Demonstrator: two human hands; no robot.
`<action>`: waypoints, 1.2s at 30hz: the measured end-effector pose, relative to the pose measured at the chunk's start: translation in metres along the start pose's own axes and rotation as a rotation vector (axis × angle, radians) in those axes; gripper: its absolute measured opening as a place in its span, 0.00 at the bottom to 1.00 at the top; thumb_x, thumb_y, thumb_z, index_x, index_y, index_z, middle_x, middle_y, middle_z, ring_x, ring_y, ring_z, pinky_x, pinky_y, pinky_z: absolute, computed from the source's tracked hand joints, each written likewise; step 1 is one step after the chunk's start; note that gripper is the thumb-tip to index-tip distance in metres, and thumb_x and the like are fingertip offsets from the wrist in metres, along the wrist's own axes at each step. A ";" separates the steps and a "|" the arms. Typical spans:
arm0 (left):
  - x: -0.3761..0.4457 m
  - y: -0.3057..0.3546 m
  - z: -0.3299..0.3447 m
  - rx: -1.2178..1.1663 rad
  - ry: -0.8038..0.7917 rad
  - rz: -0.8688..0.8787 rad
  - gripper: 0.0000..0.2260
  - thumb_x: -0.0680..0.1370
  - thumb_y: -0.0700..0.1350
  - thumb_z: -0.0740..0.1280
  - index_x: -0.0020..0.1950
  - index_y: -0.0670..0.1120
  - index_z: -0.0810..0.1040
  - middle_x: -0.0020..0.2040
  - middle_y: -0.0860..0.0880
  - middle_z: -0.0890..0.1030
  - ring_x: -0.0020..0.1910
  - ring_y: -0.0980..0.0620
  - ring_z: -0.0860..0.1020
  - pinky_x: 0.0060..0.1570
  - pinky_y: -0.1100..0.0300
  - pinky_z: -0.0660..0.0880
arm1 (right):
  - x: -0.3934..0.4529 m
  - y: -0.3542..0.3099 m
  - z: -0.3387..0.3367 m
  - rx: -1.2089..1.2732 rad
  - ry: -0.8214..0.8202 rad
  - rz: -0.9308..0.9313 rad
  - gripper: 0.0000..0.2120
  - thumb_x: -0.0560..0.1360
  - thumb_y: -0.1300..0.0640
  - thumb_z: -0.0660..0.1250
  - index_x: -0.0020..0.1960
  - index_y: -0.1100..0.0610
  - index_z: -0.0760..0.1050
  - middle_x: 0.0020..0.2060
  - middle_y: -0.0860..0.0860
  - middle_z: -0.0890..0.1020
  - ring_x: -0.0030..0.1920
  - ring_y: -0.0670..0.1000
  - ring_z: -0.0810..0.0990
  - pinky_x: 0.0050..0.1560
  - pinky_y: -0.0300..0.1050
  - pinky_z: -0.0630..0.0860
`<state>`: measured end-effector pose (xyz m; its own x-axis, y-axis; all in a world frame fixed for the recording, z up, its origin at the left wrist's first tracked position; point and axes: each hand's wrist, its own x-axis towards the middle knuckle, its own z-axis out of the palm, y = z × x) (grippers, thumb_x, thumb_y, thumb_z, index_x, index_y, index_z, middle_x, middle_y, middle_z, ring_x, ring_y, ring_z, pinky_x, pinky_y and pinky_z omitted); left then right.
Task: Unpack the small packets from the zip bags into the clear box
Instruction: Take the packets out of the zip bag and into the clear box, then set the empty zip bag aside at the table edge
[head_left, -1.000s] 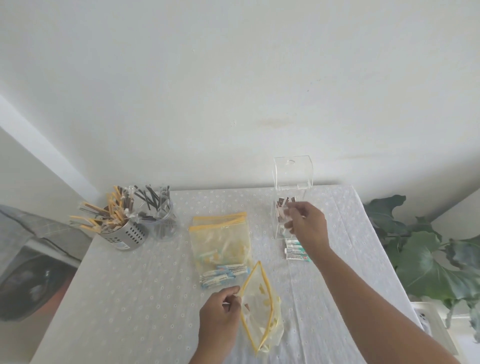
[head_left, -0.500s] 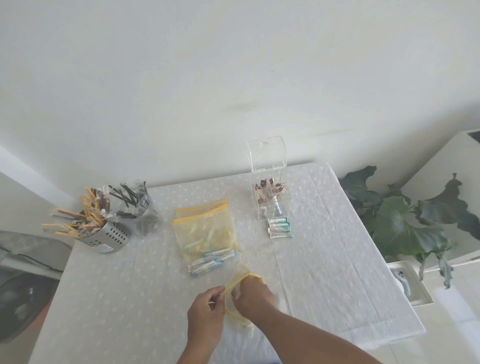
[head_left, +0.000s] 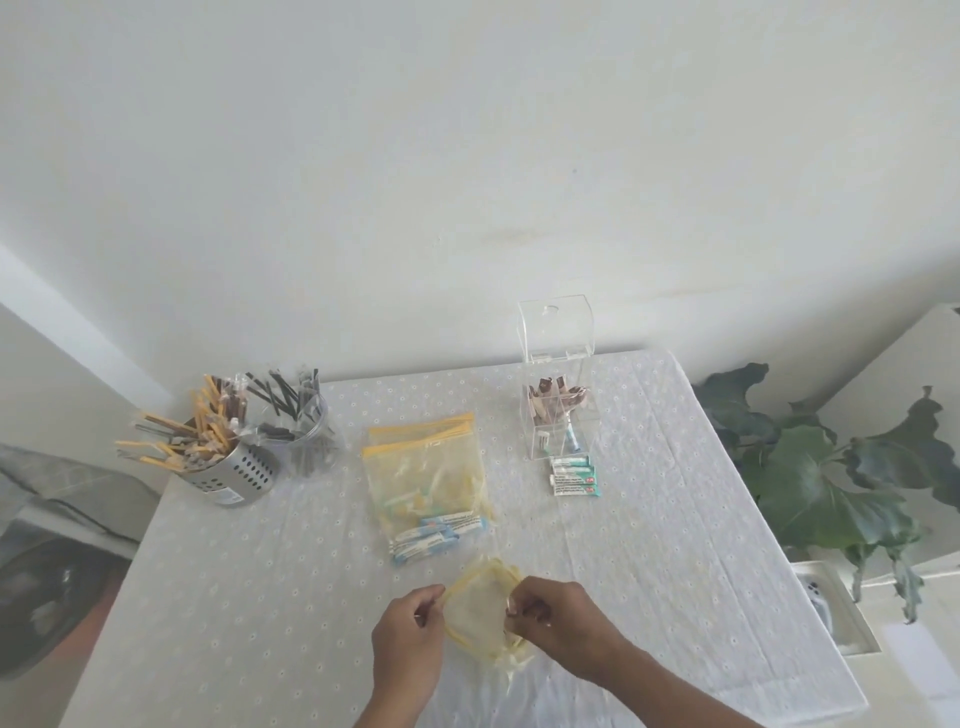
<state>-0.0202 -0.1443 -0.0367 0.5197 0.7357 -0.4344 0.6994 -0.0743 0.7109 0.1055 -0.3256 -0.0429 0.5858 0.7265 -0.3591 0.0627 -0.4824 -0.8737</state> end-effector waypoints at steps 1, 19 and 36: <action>0.001 0.001 0.000 0.005 -0.008 0.008 0.07 0.79 0.47 0.69 0.51 0.59 0.83 0.49 0.55 0.85 0.48 0.56 0.82 0.55 0.54 0.82 | -0.001 -0.004 -0.005 0.025 0.058 -0.015 0.06 0.76 0.61 0.76 0.44 0.53 0.80 0.37 0.44 0.85 0.39 0.41 0.83 0.47 0.35 0.77; -0.019 0.021 0.011 0.033 -0.063 0.113 0.12 0.79 0.41 0.70 0.52 0.60 0.83 0.47 0.52 0.82 0.46 0.59 0.82 0.52 0.67 0.73 | 0.150 -0.101 -0.140 0.097 0.758 -0.013 0.03 0.78 0.60 0.71 0.47 0.53 0.81 0.39 0.43 0.83 0.41 0.41 0.80 0.43 0.33 0.72; -0.004 0.022 0.000 -0.003 -0.091 0.117 0.11 0.82 0.43 0.67 0.54 0.60 0.83 0.51 0.56 0.81 0.48 0.60 0.81 0.46 0.71 0.73 | 0.099 -0.054 -0.110 -0.315 0.188 -0.091 0.18 0.81 0.59 0.68 0.70 0.47 0.77 0.61 0.44 0.82 0.40 0.37 0.83 0.49 0.39 0.83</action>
<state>-0.0072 -0.1492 -0.0197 0.6399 0.6580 -0.3968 0.6303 -0.1541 0.7609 0.2492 -0.2817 0.0054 0.7026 0.6851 -0.1926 0.3497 -0.5681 -0.7450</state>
